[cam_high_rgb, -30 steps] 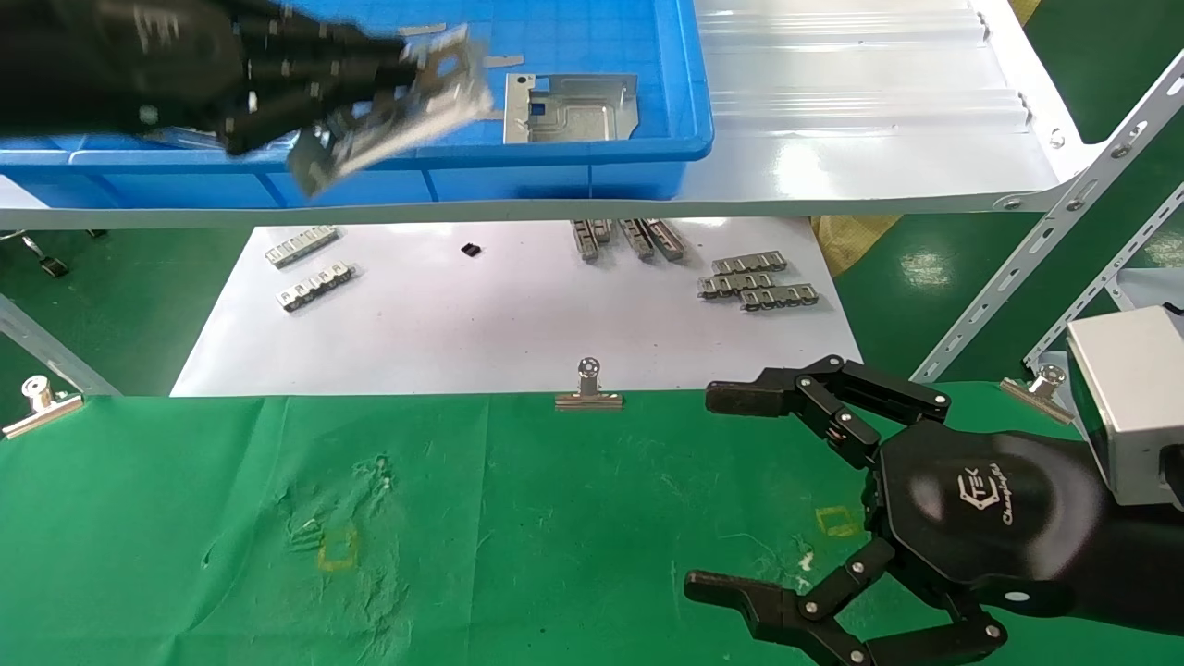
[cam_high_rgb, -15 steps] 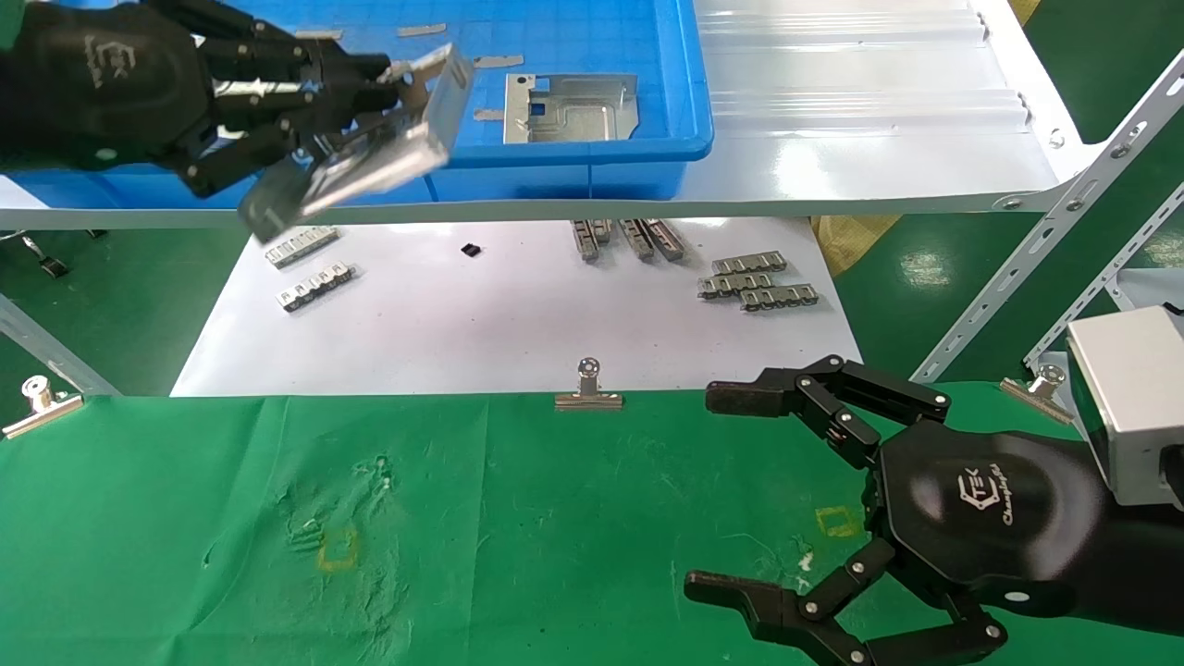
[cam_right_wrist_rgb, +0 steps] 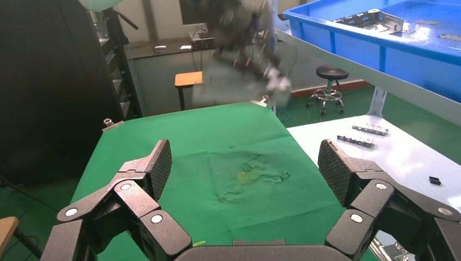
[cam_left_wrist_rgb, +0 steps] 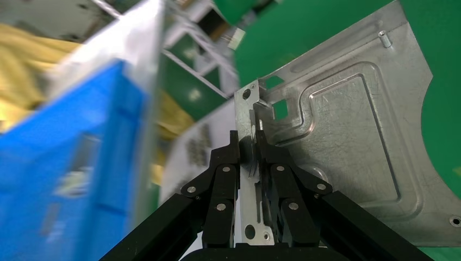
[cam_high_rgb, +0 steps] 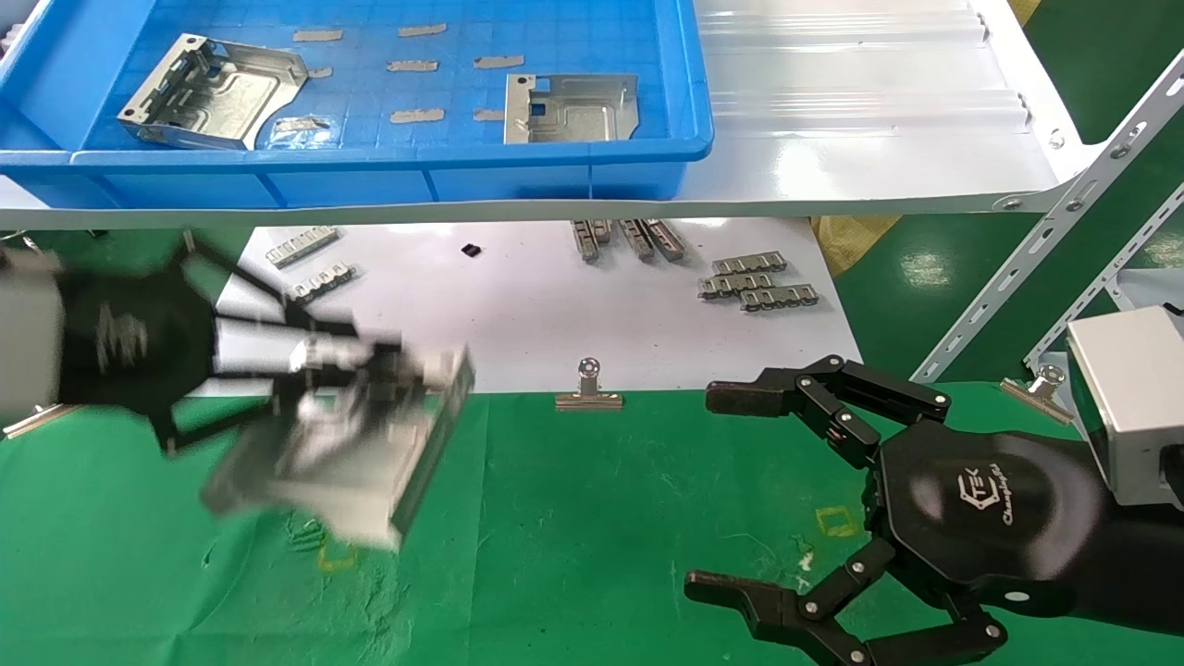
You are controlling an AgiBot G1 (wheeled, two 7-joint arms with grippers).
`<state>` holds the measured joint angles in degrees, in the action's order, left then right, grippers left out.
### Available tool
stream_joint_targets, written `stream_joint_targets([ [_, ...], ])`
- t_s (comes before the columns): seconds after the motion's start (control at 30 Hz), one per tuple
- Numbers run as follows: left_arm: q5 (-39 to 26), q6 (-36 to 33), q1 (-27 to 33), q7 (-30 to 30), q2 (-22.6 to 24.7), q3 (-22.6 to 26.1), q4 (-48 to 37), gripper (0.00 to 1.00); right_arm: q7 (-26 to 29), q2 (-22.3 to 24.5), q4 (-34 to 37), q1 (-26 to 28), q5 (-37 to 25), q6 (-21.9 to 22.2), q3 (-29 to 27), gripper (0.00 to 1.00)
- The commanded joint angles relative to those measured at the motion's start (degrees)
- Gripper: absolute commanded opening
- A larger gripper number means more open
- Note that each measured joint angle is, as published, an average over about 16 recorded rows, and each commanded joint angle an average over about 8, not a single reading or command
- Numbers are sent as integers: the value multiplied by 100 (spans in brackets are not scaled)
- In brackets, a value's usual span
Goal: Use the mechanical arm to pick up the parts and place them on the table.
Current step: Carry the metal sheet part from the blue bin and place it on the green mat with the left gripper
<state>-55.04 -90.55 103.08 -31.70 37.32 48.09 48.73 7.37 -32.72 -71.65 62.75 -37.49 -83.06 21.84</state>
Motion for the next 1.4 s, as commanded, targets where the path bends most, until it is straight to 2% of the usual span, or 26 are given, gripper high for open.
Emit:
stream_joint_targets([
  [0.03,-43,-17,-74,-274,-113,250,232,0,0,0,0,0,0,0,0,100],
  [0.2,-525,431,-197,-1080,-44,521,78,0,0,0,0,0,0,0,0,100],
  [0.47,-595,1418,-893,-1666,-218,466,213,0,0,0,0,0,0,0,0,100],
  [0.6,-534,1853,-1357,-1796,-376,459,487,0,0,0,0,0,0,0,0,100],
  [0.83,-360,2593,-2081,-1666,-579,468,932,2,0,0,0,0,0,0,1,100],
  [1.0,-268,2982,-2438,-1583,-634,482,1119,26,0,0,0,0,0,0,1,100],
  [1.1,-270,3178,-2581,-1567,-634,498,1170,61,0,0,0,0,0,0,1,100],
  [1.27,-277,3400,-2713,-1593,-642,496,1221,99,0,0,0,0,1,0,1,100],
  [1.4,-320,3473,-2748,-1633,-686,498,1288,100,0,0,0,0,1,0,1,100],
])
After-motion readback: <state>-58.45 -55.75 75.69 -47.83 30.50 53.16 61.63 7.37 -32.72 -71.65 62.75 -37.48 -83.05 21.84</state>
